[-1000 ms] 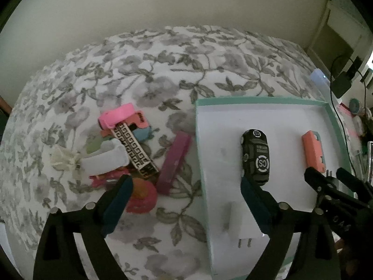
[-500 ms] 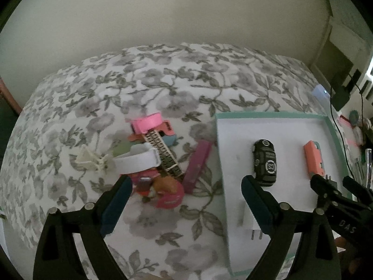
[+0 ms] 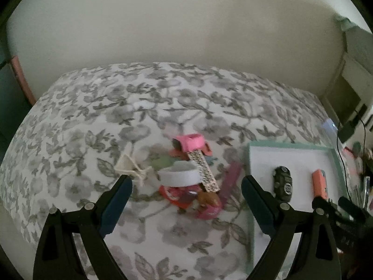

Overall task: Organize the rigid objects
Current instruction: 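Lift both tools away from the tray toward the remaining pile, then grasp the white plastic frame with the left gripper while the right grasps the white watch band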

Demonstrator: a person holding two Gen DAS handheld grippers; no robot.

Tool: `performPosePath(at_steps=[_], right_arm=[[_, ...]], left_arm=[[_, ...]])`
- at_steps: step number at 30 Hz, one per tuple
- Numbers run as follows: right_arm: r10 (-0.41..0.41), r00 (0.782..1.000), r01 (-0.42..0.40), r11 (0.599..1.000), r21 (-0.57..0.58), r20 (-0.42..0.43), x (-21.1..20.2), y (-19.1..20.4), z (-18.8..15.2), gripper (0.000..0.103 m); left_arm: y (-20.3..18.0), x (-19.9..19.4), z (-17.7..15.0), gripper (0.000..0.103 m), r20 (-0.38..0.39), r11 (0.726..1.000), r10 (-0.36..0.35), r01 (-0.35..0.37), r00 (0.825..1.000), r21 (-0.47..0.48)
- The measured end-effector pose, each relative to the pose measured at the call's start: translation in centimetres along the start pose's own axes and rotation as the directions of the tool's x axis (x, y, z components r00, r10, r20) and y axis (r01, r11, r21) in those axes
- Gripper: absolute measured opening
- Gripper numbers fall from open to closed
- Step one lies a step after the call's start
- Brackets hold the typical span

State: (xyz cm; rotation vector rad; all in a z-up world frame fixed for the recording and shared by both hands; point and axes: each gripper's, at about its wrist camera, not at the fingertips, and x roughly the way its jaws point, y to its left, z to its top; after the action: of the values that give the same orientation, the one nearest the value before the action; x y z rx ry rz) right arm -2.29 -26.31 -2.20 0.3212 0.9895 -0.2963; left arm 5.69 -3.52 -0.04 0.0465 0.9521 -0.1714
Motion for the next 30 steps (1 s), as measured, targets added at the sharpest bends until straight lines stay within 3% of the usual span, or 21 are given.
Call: performPosePath(at_steps=[16, 25, 30], right_arm=[[0.142, 0.989, -0.146, 0.977, -0.157, -0.036, 0.8, 9.6, -0.1, 0.103], [0.173, 0.983, -0.184, 0.953, -0.242, -0.065, 2.2, 14.3, -0.3, 0.103], [0.201, 0.975, -0.218, 0.948, -0.232, -0.095, 3.6, 15.7, 0.0, 0.103]], left_arm=[[10.3, 0.7, 0.3, 0.095, -0.079, 0.972, 0.103, -0.117, 0.992, -0.202], [14.6, 2.0, -0.2, 0.095, -0.157, 0.95, 0.108, -0.148, 0.982, -0.275], [15.9, 3.0, -0.3, 0.095, -0.194, 0.94, 0.088, -0.146, 0.977, -0.307]])
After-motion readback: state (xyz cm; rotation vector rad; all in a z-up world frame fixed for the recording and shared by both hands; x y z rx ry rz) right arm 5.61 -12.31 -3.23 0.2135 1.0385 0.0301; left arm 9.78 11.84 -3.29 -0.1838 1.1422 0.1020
